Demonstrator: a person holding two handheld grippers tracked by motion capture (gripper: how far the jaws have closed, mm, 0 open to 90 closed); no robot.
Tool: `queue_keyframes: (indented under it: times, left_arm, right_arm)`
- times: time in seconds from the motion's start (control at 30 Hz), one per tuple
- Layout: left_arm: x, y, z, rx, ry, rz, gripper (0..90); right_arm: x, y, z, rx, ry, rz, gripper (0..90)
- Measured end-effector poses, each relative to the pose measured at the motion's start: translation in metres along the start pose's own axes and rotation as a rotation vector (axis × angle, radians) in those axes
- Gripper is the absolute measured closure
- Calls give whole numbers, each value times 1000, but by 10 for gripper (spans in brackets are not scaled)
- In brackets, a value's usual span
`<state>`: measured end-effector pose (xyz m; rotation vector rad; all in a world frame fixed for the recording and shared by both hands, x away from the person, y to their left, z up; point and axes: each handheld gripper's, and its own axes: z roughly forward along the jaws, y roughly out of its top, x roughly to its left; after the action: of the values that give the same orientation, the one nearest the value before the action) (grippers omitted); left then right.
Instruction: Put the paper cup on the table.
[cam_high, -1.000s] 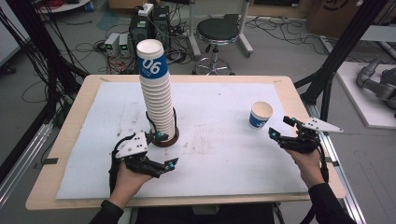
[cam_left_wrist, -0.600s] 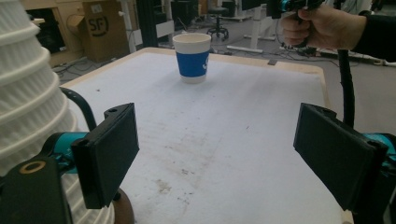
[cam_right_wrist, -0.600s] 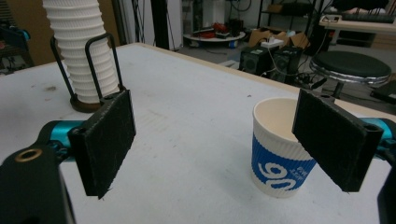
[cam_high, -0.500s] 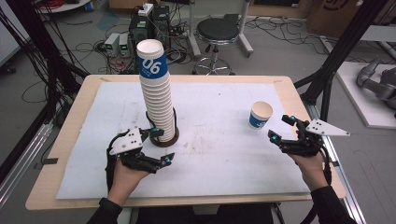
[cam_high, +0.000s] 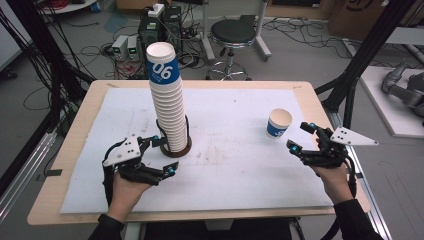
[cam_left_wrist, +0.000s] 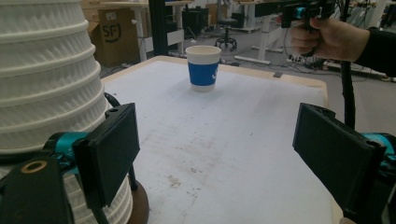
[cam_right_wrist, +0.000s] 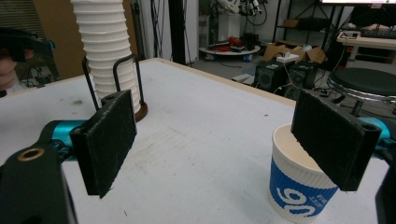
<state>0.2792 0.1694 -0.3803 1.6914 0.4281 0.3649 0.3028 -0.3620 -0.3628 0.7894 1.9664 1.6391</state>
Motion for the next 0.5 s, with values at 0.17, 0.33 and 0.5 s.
queue_keyframes:
  times: [0.17,0.33,0.5]
  left_arm:
    - [2,-1,-3,-8,18,-6,146]
    - [4,-2,-5,-21,54,-24,146]
    - [4,-3,-4,-13,54,-20,146]
  right_arm:
    - [-1,-3,-2,-17,19,1,143]
    - [-1,-5,-1,-18,67,20,143]
    - [-1,-6,1,-10,72,17,143]
